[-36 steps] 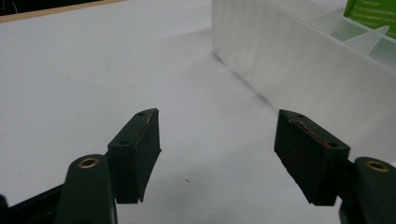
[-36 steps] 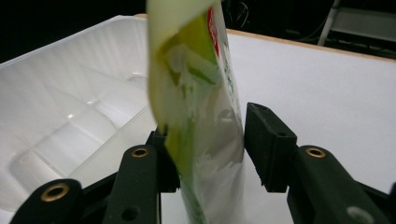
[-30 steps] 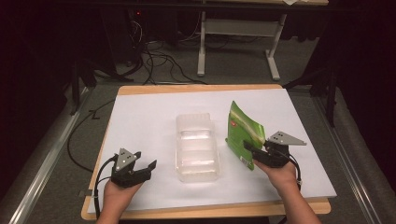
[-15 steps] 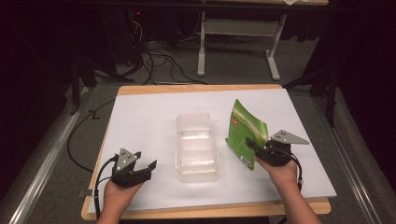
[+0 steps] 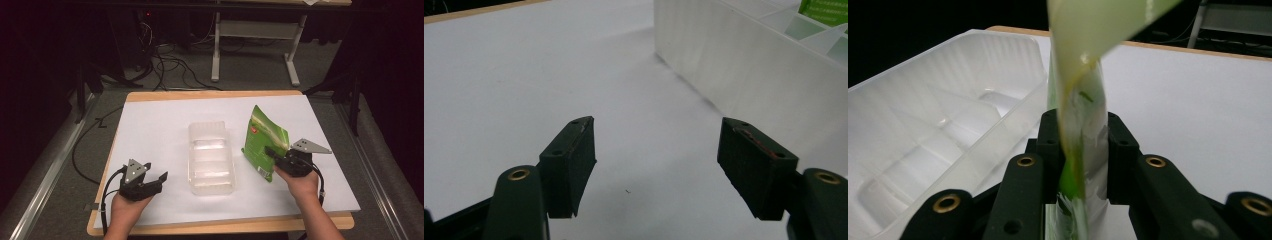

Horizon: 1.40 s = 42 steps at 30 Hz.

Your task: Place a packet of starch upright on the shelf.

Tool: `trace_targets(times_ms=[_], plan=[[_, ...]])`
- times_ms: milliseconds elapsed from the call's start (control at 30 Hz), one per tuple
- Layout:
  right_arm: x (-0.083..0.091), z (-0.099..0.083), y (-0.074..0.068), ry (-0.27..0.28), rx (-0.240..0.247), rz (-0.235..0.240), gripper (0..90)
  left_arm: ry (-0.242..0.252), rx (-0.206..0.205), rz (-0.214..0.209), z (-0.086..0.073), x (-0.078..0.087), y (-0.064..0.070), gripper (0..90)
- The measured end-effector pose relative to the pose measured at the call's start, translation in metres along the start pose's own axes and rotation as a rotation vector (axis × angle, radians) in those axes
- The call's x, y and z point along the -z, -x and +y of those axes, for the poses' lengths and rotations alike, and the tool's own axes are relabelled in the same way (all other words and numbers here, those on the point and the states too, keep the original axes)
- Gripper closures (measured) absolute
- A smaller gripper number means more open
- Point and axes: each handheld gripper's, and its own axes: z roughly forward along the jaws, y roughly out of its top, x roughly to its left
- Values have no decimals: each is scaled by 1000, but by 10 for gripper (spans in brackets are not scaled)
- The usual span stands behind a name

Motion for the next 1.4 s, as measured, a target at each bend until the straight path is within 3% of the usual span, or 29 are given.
trace_targets(times_ms=[367, 567, 1400], plan=[[3, 3, -2, 6, 48, 6, 813, -1, -1, 1, 0, 0, 0, 320], [9, 5, 1, 30, 44, -3, 816, -1, 0, 2, 0, 0, 0, 319], [28, 15, 8, 112, 52, 39, 815, 6, 7, 5, 0, 1, -2, 319]])
